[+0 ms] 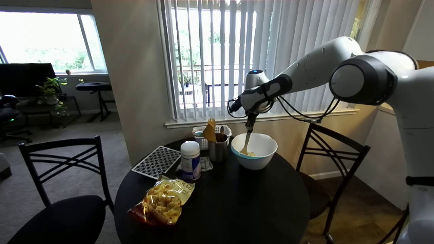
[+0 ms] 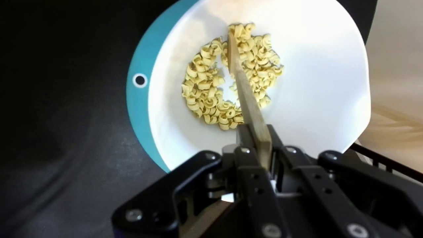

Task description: Use the wooden spoon to stir the contents in the bowl

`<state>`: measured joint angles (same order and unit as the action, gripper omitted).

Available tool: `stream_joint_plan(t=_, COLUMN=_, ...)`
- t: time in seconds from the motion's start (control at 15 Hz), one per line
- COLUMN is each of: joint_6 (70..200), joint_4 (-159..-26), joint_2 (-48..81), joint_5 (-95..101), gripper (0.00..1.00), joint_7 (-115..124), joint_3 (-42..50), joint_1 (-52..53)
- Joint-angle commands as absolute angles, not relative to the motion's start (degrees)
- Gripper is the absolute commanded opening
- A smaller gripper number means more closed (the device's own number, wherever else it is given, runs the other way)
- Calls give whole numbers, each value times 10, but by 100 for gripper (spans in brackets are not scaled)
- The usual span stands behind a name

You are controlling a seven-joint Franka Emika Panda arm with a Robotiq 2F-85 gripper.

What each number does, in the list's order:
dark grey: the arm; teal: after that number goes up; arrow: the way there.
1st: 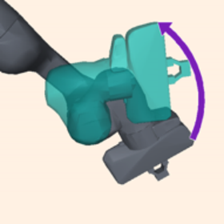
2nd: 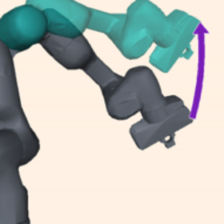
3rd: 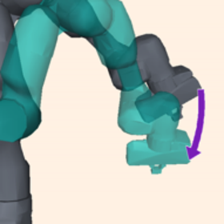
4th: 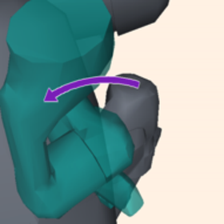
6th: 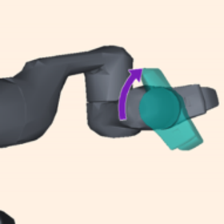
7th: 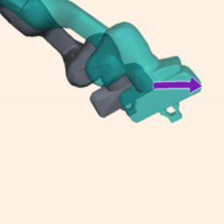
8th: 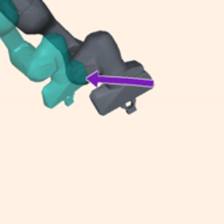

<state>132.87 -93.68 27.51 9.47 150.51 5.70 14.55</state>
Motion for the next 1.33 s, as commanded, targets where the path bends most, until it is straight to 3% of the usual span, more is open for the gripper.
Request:
stream_joint_plan(t=0.0, joint_6=1366, joint_4=-940, joint_2=274, joint_5=15, gripper=5, joint_7=1504, joint_3=194, joint_1=220)
stream_joint_plan(t=0.4, joint_6=1379, joint_4=-978, joint_2=312, joint_5=-63, gripper=5, joint_7=1491, joint_3=446, joint_1=382)
stream_joint_plan(t=0.53, joint_6=1351, joint_4=-1013, joint_2=279, joint_5=-19, gripper=4, joint_7=1479, joint_3=414, joint_1=381)
stream_joint_plan(t=0.6, joint_6=1342, joint_4=-1026, joint_2=244, joint_5=43, gripper=4, joint_7=1487, joint_3=340, joint_1=331)
stream_joint_plan(t=0.93, joint_6=1288, joint_4=-1059, joint_2=200, joint_5=123, gripper=4, joint_7=1444, joint_3=182, joint_1=241)
stream_joint_plan(t=1.27, joint_6=1299, joint_4=-1039, joint_2=210, joint_5=116, gripper=3, joint_7=1482, joint_3=90, joint_1=176)
